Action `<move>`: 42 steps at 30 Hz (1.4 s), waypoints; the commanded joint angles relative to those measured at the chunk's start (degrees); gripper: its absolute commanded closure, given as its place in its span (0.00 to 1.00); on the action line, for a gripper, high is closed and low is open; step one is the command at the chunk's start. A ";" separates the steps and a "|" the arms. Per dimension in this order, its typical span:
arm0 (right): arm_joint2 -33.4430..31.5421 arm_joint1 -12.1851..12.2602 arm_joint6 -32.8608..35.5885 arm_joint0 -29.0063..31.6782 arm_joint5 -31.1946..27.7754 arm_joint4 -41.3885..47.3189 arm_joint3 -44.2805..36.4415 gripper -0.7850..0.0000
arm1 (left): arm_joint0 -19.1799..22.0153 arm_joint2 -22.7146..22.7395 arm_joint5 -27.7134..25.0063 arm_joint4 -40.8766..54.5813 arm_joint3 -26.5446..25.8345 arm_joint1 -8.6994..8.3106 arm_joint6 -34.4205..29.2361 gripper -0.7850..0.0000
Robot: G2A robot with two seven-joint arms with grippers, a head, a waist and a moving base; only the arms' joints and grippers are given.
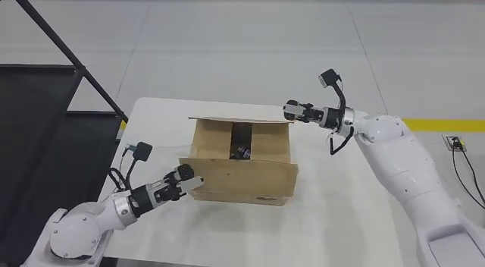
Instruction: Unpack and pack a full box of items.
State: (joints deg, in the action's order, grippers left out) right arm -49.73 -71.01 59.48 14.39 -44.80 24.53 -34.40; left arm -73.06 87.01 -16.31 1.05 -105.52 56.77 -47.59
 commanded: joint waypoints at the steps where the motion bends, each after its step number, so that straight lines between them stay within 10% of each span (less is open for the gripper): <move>1: 0.01 -0.04 -0.08 -0.02 -0.08 -0.08 0.03 0.00 | 0.32 -1.11 0.59 -1.95 0.17 0.11 1.79 0.00; 9: 0.37 -0.10 -0.35 0.52 1.81 -0.62 -1.21 0.00 | 0.30 -1.47 0.55 -2.43 0.27 0.14 2.20 0.00; 24: 0.18 0.14 1.83 2.15 35.67 0.81 -11.02 0.00 | 6.25 -6.11 8.39 -3.54 4.01 1.00 7.86 0.00; 42: -2.95 1.07 3.62 8.89 40.24 3.08 -17.98 0.00 | 10.49 -12.06 12.47 -9.86 6.47 2.26 14.78 0.00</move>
State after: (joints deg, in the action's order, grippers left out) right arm -52.55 -70.03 63.90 22.68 -4.46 28.13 -51.64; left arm -62.72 75.12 -4.00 -9.11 -99.22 58.96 -32.95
